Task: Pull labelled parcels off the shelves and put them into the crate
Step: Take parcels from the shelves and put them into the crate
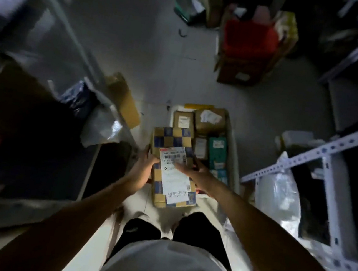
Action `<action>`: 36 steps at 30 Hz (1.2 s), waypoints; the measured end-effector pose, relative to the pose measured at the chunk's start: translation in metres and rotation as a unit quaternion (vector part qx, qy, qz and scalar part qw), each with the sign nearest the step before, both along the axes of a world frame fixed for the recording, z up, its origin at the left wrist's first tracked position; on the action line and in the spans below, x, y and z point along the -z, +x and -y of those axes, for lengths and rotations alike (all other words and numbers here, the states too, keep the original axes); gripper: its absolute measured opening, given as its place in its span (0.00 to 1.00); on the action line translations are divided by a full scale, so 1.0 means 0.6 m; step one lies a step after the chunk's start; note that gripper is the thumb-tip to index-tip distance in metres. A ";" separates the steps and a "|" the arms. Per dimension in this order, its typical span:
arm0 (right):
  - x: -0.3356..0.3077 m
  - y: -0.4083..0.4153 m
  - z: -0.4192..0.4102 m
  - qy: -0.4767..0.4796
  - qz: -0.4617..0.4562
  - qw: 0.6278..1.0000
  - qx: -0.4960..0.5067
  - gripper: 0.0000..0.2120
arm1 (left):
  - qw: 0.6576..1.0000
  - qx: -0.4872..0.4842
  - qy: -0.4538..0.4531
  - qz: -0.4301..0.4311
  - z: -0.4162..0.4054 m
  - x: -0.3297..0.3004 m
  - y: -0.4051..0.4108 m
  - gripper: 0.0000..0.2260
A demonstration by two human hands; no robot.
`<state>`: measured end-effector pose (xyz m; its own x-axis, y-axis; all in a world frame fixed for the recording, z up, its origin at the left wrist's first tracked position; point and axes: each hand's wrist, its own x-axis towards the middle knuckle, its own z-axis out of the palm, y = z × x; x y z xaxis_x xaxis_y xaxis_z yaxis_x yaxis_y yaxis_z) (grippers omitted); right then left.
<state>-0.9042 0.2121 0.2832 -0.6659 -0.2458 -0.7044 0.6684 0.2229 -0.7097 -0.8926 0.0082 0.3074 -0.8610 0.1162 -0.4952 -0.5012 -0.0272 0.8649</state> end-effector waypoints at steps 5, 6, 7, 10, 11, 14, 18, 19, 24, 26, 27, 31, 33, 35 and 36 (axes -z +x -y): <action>0.030 -0.038 -0.071 -0.023 0.069 0.997 -0.027 0.33 | 0.999 0.013 -0.035 0.037 -0.060 0.068 -0.072 0.34; 0.044 -0.046 -0.084 -0.025 0.075 0.997 -0.028 0.35 | 0.998 0.010 -0.041 0.050 -0.072 0.079 -0.085 0.33; 0.060 -0.054 -0.098 -0.023 0.077 0.996 -0.024 0.36 | 0.998 0.011 -0.041 0.054 -0.084 0.093 -0.098 0.33; 0.101 -0.075 -0.132 -0.018 0.093 0.995 -0.007 0.33 | 0.996 0.029 -0.034 0.076 -0.122 0.130 -0.135 0.31; 0.119 -0.081 -0.142 -0.023 0.099 0.995 0.003 0.28 | 0.995 0.027 -0.030 0.089 -0.134 0.143 -0.147 0.29; 0.168 -0.101 -0.164 -0.034 0.116 0.992 0.039 0.21 | 0.991 0.034 -0.027 0.128 -0.159 0.201 -0.186 0.29; 0.268 -0.131 -0.187 -0.041 0.145 0.982 0.113 0.25 | 0.982 0.062 -0.019 0.176 -0.179 0.304 -0.239 0.28; 0.296 -0.137 -0.192 -0.037 0.149 0.977 0.145 0.24 | 0.980 0.068 -0.018 0.186 -0.184 0.336 -0.257 0.30; 0.454 -0.167 -0.207 0.020 0.175 0.938 0.298 0.27 | 0.970 0.074 -0.005 0.232 -0.214 0.526 -0.336 0.35; 0.519 -0.183 -0.210 0.050 0.174 0.925 0.335 0.33 | 0.967 0.082 -0.003 0.243 -0.228 0.601 -0.363 0.36; 0.551 -0.187 -0.212 0.057 0.169 0.921 0.345 0.31 | 0.964 0.090 -0.012 0.249 -0.239 0.630 -0.375 0.35; 0.640 -0.226 -0.204 0.116 0.150 0.921 0.340 0.29 | 0.960 0.082 -0.008 0.268 -0.270 0.728 -0.417 0.29; 0.682 -0.245 -0.195 0.167 0.132 0.921 0.326 0.29 | 0.956 0.109 -0.029 0.271 -0.269 0.772 -0.438 0.26; 0.719 -0.257 -0.187 0.201 0.119 0.920 0.314 0.32 | 0.954 0.138 -0.058 0.260 -0.267 0.807 -0.454 0.26; 0.736 -0.262 -0.183 0.205 0.112 0.922 0.307 0.33 | 0.953 0.151 -0.065 0.254 -0.264 0.824 -0.460 0.25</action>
